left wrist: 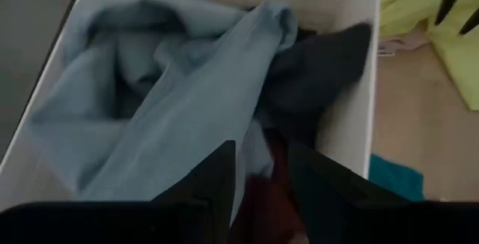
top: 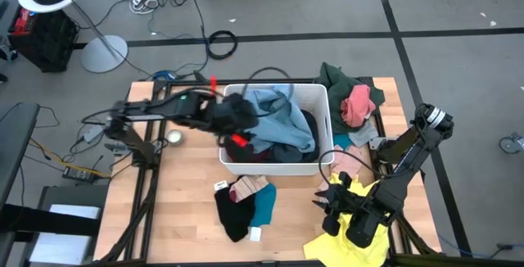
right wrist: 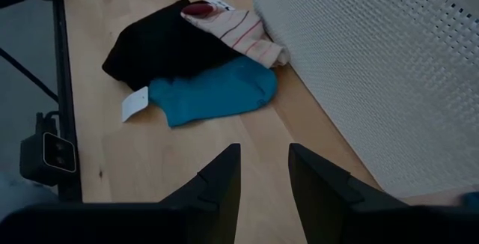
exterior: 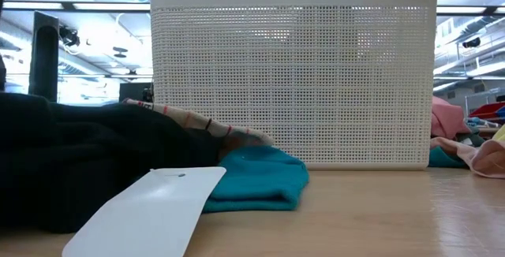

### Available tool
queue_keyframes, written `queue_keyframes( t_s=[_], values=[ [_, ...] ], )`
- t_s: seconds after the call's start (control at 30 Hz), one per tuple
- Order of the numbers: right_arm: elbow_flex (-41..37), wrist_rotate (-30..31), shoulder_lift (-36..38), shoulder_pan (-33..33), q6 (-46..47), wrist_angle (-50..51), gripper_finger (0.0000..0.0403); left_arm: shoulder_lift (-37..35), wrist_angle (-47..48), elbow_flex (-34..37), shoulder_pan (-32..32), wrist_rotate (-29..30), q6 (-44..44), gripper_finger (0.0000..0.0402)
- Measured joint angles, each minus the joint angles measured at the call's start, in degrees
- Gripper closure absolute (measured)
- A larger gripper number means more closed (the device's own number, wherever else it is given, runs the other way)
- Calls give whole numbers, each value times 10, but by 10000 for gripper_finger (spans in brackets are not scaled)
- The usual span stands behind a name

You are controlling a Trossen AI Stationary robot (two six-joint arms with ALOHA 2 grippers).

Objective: Sort clothes
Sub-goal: Put the blue pants into the laundry bin

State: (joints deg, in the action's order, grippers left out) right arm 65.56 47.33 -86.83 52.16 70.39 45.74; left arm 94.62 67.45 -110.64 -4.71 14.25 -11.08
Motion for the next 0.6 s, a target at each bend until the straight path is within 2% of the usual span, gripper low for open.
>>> queue_keyframes(
  t_s=[0.27,0.47,0.6],
  values=[
    [0,3,0,0,0,0,289,-244,-172,302,-11,33,-46,270],
    [0,10,0,-4,0,0,289,-413,-301,516,-10,99,-83,270],
    [0,12,0,-7,8,0,289,-497,-420,634,-9,149,-109,270]
  ],
)
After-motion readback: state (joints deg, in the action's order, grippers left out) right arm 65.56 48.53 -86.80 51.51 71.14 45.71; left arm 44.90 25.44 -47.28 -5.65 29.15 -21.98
